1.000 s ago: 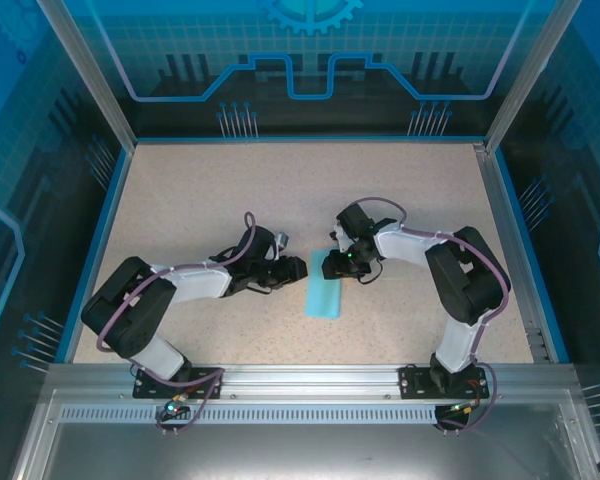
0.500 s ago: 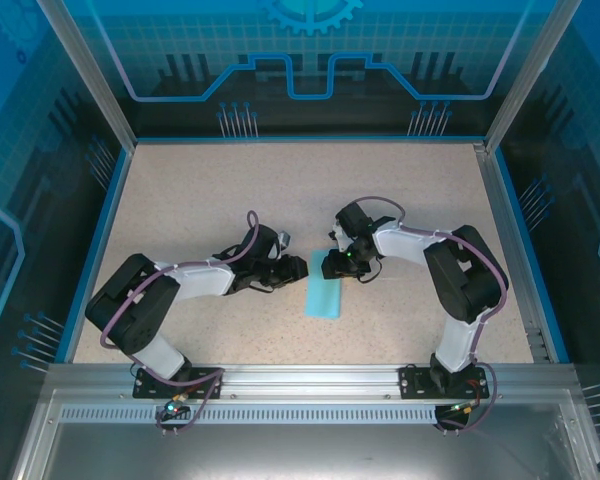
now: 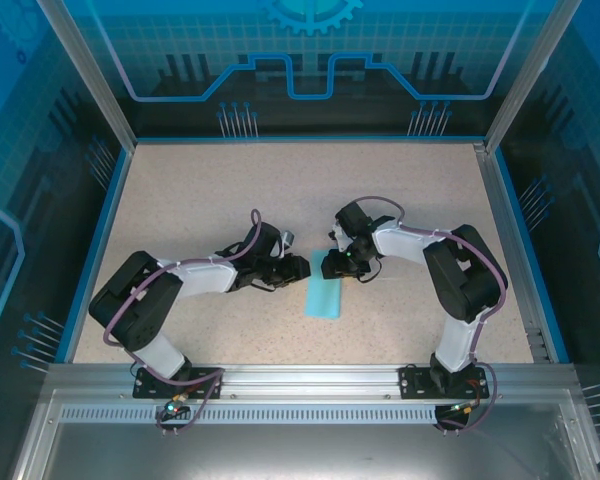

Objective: Fold a paper plane with a square sheet of paper (pick it up from the middle)
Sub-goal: Hold the square sheet of paper at the center of the table.

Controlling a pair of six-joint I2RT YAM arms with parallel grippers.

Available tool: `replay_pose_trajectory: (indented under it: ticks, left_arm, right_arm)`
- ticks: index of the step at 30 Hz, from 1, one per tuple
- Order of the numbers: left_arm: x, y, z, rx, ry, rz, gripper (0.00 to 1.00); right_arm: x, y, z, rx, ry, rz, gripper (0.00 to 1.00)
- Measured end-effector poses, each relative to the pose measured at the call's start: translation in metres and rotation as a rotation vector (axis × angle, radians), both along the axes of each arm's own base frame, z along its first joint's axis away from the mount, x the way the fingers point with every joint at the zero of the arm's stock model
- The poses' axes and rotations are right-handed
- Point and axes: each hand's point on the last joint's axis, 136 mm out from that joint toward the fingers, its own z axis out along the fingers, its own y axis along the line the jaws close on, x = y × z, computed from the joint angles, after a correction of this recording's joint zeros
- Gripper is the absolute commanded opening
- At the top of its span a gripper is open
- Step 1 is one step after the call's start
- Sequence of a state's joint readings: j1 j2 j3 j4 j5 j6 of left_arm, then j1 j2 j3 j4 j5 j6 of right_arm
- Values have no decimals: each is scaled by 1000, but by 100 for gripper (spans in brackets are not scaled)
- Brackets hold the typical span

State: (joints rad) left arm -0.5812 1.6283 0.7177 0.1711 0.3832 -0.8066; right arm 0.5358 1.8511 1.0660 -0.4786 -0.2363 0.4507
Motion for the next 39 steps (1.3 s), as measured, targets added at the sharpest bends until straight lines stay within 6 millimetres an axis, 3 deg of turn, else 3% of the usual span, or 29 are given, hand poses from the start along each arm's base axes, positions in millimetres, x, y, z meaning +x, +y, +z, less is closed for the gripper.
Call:
replay_pose_trajectory:
  ticks: [10,21,27,39]
  left_arm:
    - [-3,-1,-10,14,23,-6,30]
    - [-5,-13,-6,-9,30,-44,26]
    - [-9,-17,-14,0,53,-61,19]
    - [-12,-18,-28,29,95,-69,16]
  right_arm:
    - [-1,0,-1,-6,15,1,48]
    - [-1,0,-1,-11,21,5,48]
    - [-2,-1,-2,-14,26,5,48]
    - [-3,-1,-3,-19,34,8,48]
